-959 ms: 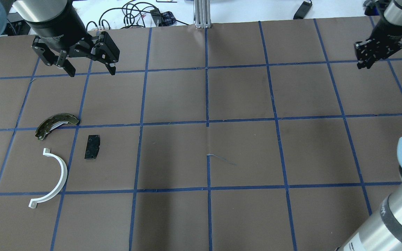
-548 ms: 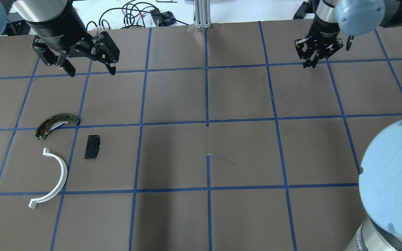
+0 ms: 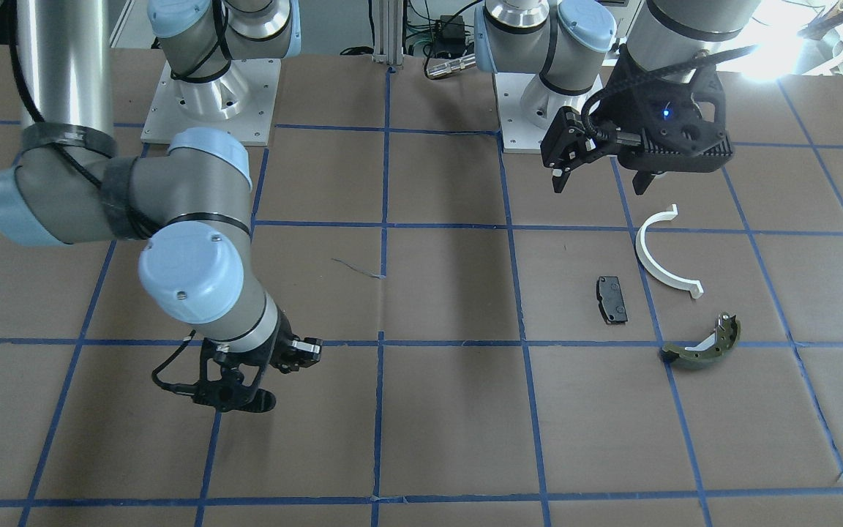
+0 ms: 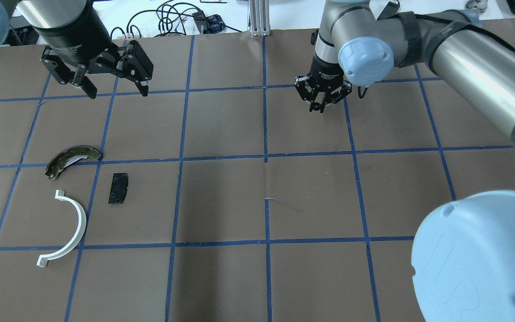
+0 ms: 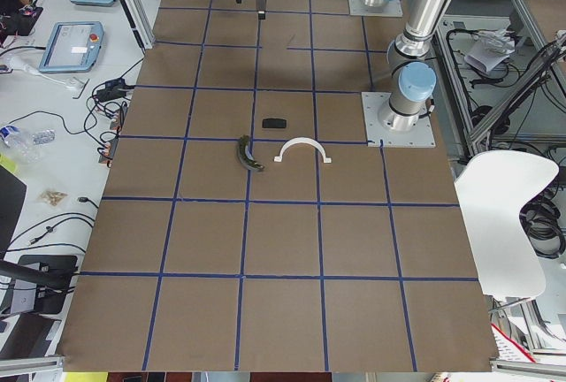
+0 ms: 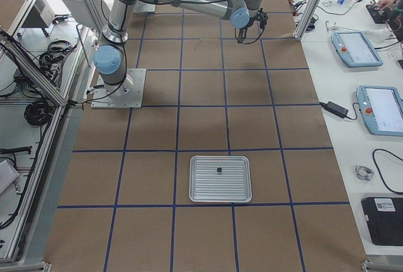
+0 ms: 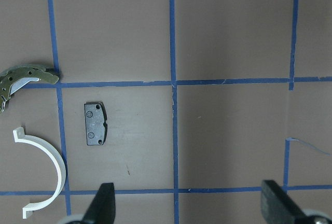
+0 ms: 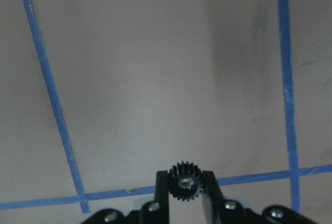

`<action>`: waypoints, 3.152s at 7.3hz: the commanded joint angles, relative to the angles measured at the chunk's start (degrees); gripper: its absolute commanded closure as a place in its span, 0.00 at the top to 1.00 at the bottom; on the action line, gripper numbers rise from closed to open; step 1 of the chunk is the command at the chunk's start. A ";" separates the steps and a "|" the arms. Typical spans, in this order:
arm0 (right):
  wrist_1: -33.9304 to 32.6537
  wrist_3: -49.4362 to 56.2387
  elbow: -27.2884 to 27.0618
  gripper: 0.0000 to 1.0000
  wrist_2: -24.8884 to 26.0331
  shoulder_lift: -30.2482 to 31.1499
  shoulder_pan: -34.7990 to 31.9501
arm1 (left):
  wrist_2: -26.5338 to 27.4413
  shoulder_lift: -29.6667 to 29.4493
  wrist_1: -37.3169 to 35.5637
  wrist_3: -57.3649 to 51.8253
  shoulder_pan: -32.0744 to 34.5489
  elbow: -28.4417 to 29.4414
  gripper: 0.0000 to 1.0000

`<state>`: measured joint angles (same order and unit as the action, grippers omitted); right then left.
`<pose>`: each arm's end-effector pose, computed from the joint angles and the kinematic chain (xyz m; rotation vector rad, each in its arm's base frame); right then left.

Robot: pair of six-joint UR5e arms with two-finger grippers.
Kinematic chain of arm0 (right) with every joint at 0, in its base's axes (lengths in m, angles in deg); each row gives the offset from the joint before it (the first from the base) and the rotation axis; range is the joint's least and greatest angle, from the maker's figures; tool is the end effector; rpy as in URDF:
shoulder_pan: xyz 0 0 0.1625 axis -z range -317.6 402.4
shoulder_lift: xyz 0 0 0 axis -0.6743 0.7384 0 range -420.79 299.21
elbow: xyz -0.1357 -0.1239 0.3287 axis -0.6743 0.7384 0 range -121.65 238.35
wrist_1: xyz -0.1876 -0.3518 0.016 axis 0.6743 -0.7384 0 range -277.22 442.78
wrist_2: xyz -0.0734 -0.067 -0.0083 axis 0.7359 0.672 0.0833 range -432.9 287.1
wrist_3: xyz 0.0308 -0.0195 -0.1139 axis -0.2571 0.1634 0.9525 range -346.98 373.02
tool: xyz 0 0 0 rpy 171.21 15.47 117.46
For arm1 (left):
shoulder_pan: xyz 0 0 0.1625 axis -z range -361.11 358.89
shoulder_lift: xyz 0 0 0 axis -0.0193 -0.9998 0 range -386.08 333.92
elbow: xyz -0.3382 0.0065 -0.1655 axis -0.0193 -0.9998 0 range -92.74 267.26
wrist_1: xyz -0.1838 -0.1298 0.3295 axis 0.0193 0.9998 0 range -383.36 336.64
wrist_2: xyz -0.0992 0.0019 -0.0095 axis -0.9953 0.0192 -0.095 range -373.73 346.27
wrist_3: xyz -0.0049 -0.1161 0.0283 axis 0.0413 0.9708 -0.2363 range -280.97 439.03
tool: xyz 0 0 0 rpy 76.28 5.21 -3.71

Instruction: Place bearing gear from tray to pile

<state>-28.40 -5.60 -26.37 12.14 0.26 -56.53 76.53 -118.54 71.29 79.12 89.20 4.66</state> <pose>0.2383 -0.5913 0.2177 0.2620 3.0551 0.0964 -0.1354 -0.4904 0.4520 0.0058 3.1370 -0.0079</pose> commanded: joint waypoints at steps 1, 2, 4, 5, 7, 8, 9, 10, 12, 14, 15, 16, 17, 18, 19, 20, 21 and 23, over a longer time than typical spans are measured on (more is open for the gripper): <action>-9.29 -7.11 -5.96 0.16 -0.13 0.04 -4.76 | 0.00 0.00 0.00 0.00 -0.12 -0.02 1.00; -10.01 -10.44 -6.59 0.17 -0.13 -0.14 -7.39 | 0.00 0.09 0.00 0.00 -0.13 -0.02 1.00; -13.59 -12.67 -6.51 0.32 -0.22 -3.02 -11.36 | 0.00 0.09 0.00 0.00 -0.21 -0.02 1.00; -15.71 -14.93 -6.51 0.35 -0.13 -4.78 -11.72 | 0.00 0.09 0.09 0.00 -0.21 -0.02 1.00; -15.91 -14.78 -5.81 0.93 0.39 -4.62 -11.37 | 0.00 0.09 0.00 0.00 -0.21 -0.02 1.00; -15.47 -13.82 -5.81 1.00 0.65 -4.36 -10.76 | 0.00 0.09 0.09 0.00 -0.21 -0.10 1.00; -15.64 -11.29 -5.90 1.00 0.74 -3.14 -8.93 | 0.00 0.00 0.09 0.00 -0.13 -0.10 1.00; -15.38 -6.91 -5.90 1.00 0.66 -1.30 -4.73 | 0.00 -0.78 0.00 0.78 -0.04 -0.10 1.00; -9.45 10.36 -6.51 1.00 0.22 3.09 5.89 | -1.48 -5.77 -4.19 6.64 0.31 -1.06 1.00; -2.40 23.73 -6.60 1.00 0.48 4.78 19.05 | -3.87 -13.14 -12.96 8.95 5.03 -1.42 1.00; -1.59 31.46 -6.51 1.00 0.92 5.65 25.13 | -3.95 -16.49 -18.40 12.79 8.63 -1.51 1.00; -1.67 37.11 -6.25 1.00 3.70 5.92 31.02 | -3.87 -20.18 -21.68 16.92 11.10 -1.51 1.00; -2.10 44.21 -6.16 1.00 4.78 5.84 36.65 | -3.78 -23.08 -24.15 19.57 13.82 -1.51 1.00; -2.80 49.85 -5.90 1.00 4.96 5.40 42.45 | -3.52 -25.64 -27.74 20.56 16.20 -1.60 1.00; -3.16 55.91 -5.72 1.00 4.96 4.27 46.86 | -3.34 -28.27 -29.95 20.57 17.44 -1.86 1.00; -3.77 59.72 -5.55 1.00 6.88 4.08 49.95 | -3.34 -29.69 -32.84 19.96 17.97 -3.43 1.00; -4.73 63.67 -5.72 1.00 8.99 3.91 53.11 | -3.51 -31.10 -36.79 19.95 17.98 -5.53 1.00; -8.60 67.20 -5.98 1.00 8.83 1.20 56.99 | -3.25 -32.78 -42.00 21.18 19.47 -7.57 1.00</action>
<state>-34.91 58.55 -32.26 20.76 3.40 -2.03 73.18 -150.31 32.23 99.65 107.82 -1.83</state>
